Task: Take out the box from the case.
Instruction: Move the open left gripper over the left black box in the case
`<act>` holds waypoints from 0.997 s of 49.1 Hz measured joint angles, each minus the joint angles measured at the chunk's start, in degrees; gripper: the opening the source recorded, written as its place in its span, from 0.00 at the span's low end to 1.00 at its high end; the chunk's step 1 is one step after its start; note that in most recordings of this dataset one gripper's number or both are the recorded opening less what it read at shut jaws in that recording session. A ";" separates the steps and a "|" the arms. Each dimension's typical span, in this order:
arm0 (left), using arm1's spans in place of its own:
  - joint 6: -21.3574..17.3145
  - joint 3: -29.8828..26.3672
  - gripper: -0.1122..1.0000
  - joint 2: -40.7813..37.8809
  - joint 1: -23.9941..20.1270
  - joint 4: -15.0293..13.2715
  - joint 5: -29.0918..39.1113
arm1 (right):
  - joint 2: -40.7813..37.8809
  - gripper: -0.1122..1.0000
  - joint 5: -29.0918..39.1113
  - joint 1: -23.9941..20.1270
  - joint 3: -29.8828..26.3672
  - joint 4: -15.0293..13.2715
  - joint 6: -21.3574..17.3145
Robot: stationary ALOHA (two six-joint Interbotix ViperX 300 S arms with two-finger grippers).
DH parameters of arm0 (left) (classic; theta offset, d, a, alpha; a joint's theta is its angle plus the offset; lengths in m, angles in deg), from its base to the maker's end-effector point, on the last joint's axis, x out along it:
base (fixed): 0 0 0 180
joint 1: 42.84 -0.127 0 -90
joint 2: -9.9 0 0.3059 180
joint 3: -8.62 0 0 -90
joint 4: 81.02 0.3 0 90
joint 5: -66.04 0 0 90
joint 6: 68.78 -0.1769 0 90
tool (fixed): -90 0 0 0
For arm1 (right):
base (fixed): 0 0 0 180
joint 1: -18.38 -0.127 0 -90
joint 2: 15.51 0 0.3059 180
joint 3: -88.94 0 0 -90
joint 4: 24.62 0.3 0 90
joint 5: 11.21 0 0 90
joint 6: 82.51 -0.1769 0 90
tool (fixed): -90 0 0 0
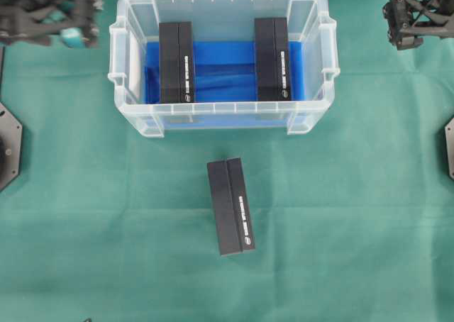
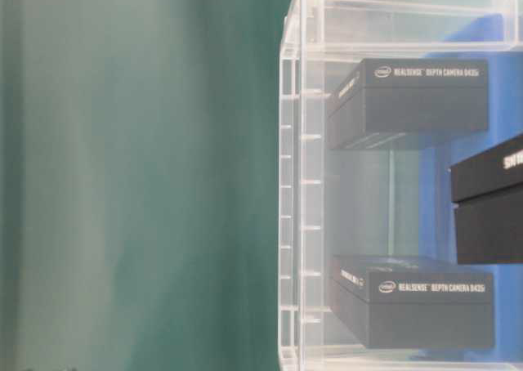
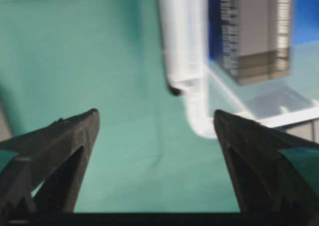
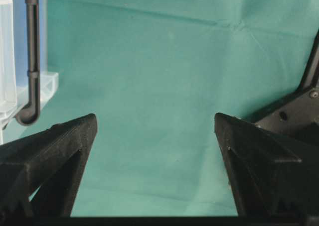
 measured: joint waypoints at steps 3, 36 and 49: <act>0.35 -2.11 0.95 -2.64 1.14 0.09 -0.26 | 0.00 0.94 -0.09 0.09 0.00 0.00 0.09; 1.41 -21.36 0.95 -22.15 3.69 1.49 1.05 | 0.00 0.94 -0.35 -0.09 0.62 0.00 0.35; 1.49 -21.62 0.95 -23.03 4.04 1.58 1.76 | 0.09 0.94 -0.35 -0.62 0.62 0.00 0.26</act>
